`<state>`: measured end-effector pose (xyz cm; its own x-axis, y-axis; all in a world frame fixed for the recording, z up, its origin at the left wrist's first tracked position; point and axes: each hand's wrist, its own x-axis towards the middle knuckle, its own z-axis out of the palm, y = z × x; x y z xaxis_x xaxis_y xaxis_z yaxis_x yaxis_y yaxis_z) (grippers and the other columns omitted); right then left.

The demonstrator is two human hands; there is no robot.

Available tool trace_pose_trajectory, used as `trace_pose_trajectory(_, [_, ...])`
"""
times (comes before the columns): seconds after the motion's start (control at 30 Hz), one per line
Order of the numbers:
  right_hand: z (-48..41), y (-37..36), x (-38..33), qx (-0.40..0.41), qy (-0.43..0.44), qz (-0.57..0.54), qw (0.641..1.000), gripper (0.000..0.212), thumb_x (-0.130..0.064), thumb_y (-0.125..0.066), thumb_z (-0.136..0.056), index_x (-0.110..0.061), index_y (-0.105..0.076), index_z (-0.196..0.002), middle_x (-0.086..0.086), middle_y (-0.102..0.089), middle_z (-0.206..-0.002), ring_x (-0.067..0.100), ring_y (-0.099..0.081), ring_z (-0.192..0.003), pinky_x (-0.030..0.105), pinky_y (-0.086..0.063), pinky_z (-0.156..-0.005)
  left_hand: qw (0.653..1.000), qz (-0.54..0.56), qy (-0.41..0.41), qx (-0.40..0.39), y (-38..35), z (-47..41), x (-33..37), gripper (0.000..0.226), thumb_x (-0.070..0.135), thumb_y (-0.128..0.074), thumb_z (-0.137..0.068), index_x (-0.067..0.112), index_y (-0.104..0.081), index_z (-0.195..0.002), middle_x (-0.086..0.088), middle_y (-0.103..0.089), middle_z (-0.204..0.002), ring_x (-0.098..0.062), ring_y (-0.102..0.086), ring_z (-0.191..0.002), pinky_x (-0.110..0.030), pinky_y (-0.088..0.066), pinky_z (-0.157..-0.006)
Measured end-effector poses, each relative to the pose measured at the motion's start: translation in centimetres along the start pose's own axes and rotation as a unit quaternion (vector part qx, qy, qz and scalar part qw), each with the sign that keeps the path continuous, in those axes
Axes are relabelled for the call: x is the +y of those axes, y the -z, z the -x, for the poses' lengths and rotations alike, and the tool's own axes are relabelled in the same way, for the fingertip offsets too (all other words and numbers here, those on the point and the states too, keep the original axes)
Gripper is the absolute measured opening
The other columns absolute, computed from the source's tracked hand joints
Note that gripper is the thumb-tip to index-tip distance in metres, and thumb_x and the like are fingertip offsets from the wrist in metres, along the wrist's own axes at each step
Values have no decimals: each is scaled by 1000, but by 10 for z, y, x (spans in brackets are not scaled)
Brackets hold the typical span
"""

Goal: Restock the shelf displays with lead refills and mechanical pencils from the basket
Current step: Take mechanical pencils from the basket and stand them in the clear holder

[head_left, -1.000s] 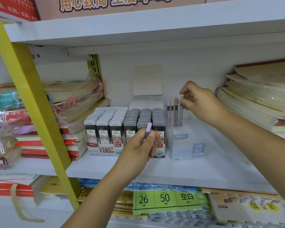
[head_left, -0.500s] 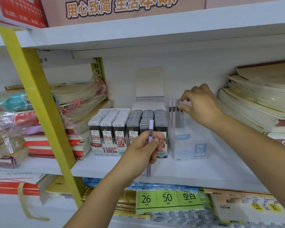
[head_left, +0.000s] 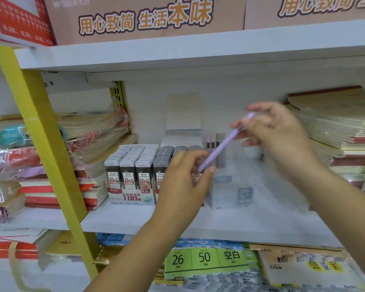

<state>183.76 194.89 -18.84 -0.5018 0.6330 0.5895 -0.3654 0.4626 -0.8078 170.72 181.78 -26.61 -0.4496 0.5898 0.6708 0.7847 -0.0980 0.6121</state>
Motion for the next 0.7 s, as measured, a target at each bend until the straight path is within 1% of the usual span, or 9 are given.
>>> trace_pose_trajectory(0.03, [-8,8,-1,32,21,11,999,17,-7,-59,-94,-21,-51,-99,-1,-76,-84,16,-72,-71,20,-52,-55,992,-100,-66,40,4,-1,-2,26,31,-66,-91,24,-67,-116,12,-59,-100,-2,-51,-91,-13,-39,-78])
trace_pose_trajectory(0.1, [-20,15,3,48,53,56,996,19,-11,-62,-92,-25,-49,-96,3,-75,-86,18,-72,-72,21,-52,-55,963,-223,-146,34,7,-4,-8,32,32,-68,-89,23,-68,-119,4,-63,-114,-14,-53,-108,-22,-34,-94])
trace_pose_trajectory(0.17, [-28,12,18,19,70,139,988,23,-14,-66,-90,-30,-50,-92,5,-73,-86,16,-72,-74,27,-55,-60,945,-282,-165,-30,4,-4,-16,37,35,-68,-90,25,-67,-126,-1,-61,-132,-23,-52,-128,-41,-31,-115])
trace_pose_trajectory(0.23, [-32,3,38,-22,72,233,970,22,-16,-66,-90,-31,-50,-90,1,-72,-88,15,-71,-77,38,-58,-72,930,-323,-151,-89,0,-2,-20,40,41,-61,-94,31,-62,-133,-3,-52,-148,-25,-41,-143,-54,-21,-122])
trace_pose_trajectory(0.3, [-33,-3,55,-55,81,303,948,21,-19,-65,-91,-31,-49,-93,-3,-71,-89,13,-70,-81,39,-57,-76,917,-351,-156,-108,-2,0,-23,39,43,-57,-95,35,-62,-132,-3,-49,-152,-24,-38,-146,-57,-19,-121])
trace_pose_trajectory(0.37, [-36,-8,66,-66,100,344,931,19,-21,-64,-92,-31,-48,-95,-6,-69,-88,9,-68,-82,30,-56,-74,912,-360,-165,-103,-1,0,-26,37,43,-58,-94,35,-63,-130,-3,-51,-151,-24,-42,-143,-58,-23,-119])
trace_pose_trajectory(0.6, [-40,-18,71,-77,102,335,933,15,-22,-61,-93,-29,-48,-94,-16,-65,-82,-1,-63,-83,11,-46,-65,907,-366,-181,-101,0,-2,-32,35,43,-54,-95,36,-64,-127,-2,-52,-149,-22,-45,-140,-56,-31,-115])
trace_pose_trajectory(0.67, [-41,-20,70,-92,109,339,930,15,-24,-61,-93,-28,-47,-95,-14,-65,-82,1,-63,-82,11,-46,-65,907,-368,-183,-98,-1,-2,-33,34,42,-56,-94,36,-65,-126,-3,-53,-149,-23,-46,-139,-57,-32,-114])
trace_pose_trajectory(0.7, [-42,-21,71,-100,106,345,927,15,-24,-60,-93,-28,-47,-97,-9,-67,-85,5,-63,-81,17,-49,-68,907,-368,-184,-96,-2,-2,-34,34,41,-56,-94,35,-66,-126,-3,-53,-149,-23,-47,-139,-57,-32,-114])
